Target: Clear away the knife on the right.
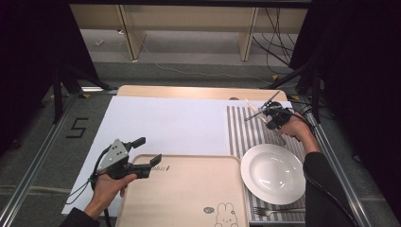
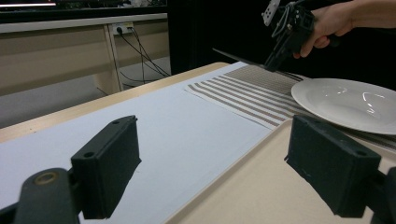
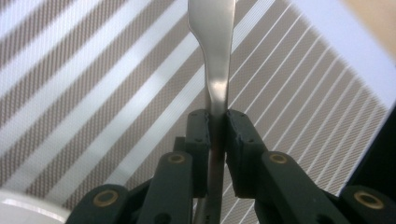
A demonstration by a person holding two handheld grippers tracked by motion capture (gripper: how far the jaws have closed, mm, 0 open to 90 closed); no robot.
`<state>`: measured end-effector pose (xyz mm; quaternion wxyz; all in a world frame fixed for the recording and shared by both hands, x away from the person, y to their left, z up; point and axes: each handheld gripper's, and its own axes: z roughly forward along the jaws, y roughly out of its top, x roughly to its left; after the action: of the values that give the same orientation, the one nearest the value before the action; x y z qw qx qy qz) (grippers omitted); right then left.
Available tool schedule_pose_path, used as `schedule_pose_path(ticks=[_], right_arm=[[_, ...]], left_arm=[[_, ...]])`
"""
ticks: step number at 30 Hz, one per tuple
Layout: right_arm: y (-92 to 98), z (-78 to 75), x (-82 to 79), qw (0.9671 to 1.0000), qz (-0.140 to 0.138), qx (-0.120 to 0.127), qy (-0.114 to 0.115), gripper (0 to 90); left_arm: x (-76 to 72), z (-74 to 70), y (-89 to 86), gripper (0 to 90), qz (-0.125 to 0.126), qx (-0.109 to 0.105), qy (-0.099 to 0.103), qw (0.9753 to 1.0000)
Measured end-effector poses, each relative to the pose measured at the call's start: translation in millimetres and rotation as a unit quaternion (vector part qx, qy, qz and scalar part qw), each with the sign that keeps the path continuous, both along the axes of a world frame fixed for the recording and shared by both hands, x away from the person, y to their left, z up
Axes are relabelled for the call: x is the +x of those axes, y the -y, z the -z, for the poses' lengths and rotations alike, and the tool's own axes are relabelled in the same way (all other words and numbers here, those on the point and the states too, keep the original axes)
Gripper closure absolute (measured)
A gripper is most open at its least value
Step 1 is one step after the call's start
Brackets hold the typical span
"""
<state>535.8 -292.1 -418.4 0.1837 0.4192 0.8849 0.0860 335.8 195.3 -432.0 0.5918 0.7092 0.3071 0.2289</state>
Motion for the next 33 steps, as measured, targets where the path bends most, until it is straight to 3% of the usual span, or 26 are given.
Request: schedule_pose_path(ticks=[7,10,11,12,14,15,16,17,18,19,20,21,22,23,24,26,27,30,31,33], right_arm=[[-5.6,-18.0,4.1,0.9986,0.007,0.03,0.044,80.4],[-7.8,-28.8,3.7,0.9955,0.013,0.072,0.061,80.4],[-7.8,-28.8,3.7,0.9955,0.013,0.072,0.061,80.4],[-7.3,-32.5,3.5,0.9923,0.01,0.103,0.068,80.5],[-7.9,-35.3,1.2,0.9895,0.009,0.128,0.067,80.5],[-7.9,-35.3,1.2,0.9895,0.009,0.128,0.067,80.5],[-7.5,-35.6,1.2,0.9869,0.004,0.143,0.074,80.5],[-9.5,-37.6,-2.8,0.982,0.02,0.176,0.064,80.4],[-9.5,-37.6,-2.8,0.982,0.02,0.176,0.064,80.4],[-8.9,-36.4,-2.6,0.9789,0.008,0.19,0.076,80.5],[-10.8,-37.1,-5.9,0.9742,0.015,0.214,0.07,80.5],[-12.0,-37.4,-8.3,0.9718,0.025,0.225,0.065,80.5],[-12.0,-37.4,-8.3,0.9718,0.025,0.225,0.065,80.5],[-11.2,-37.4,-8.9,0.9691,0.018,0.237,0.065,80.5],[-11.0,-36.6,-10.4,0.9629,0.014,0.26,0.072,80.5],[-11.9,-35.8,-13.4,0.9561,0.019,0.283,0.073,80.5],[-12.2,-35.9,-15.1,0.9539,0.019,0.292,0.068,80.5],[-12.2,-38.6,-19.1,0.9541,0.02,0.294,0.055,80.5],[-13.2,-39.7,-23.7,0.9475,0.025,0.314,0.054,80.5],[-14.4,-40.0,-27.9,0.9406,0.022,0.334,0.057,80.5]], left_arm=[[-0.1,-0.1,-0.3,16.3,0.0,0.0,0.0,1.0],[-0.2,-0.3,-0.4,16.3,-0.001,-0.001,0.001,1.0],[-0.2,-0.3,-0.4,16.3,-0.001,-0.001,0.001,1.0],[-0.1,-0.2,-0.5,16.3,-0.001,-0.001,0.001,1.0],[-0.1,-0.2,-0.5,16.3,-0.001,0.0,0.001,1.0],[-0.1,-0.2,-0.5,16.3,-0.001,0.0,0.001,1.0],[-0.1,-0.2,-0.4,16.3,-0.001,0.0,0.001,1.0],[-0.1,-0.2,-0.4,16.3,-0.001,0.0,0.001,1.0],[-0.1,-0.2,-0.3,16.3,-0.001,0.0,0.001,1.0],[-0.1,-0.2,-0.3,16.4,-0.001,0.001,0.001,1.0],[0.1,-0.1,-0.4,16.3,-0.001,0.001,0.001,1.0],[0.1,-0.1,-0.6,16.3,-0.002,0.001,0.001,1.0],[0.1,-0.1,-0.6,16.3,-0.002,0.001,0.001,1.0],[0.1,-0.2,-0.7,16.3,-0.002,0.001,0.001,1.0],[0.0,-0.2,-0.8,16.3,-0.002,0.001,0.002,1.0],[0.1,0.0,-0.7,16.3,-0.002,0.001,0.001,1.0],[0.1,0.0,-0.7,16.3,-0.002,0.001,0.001,1.0],[-0.1,-0.2,-0.7,16.3,-0.002,0.0,0.002,1.0],[0.0,-0.3,-0.7,16.3,-0.003,0.0,0.002,1.0],[-0.1,-0.8,-1.5,16.3,-0.005,-0.001,0.003,1.0]])
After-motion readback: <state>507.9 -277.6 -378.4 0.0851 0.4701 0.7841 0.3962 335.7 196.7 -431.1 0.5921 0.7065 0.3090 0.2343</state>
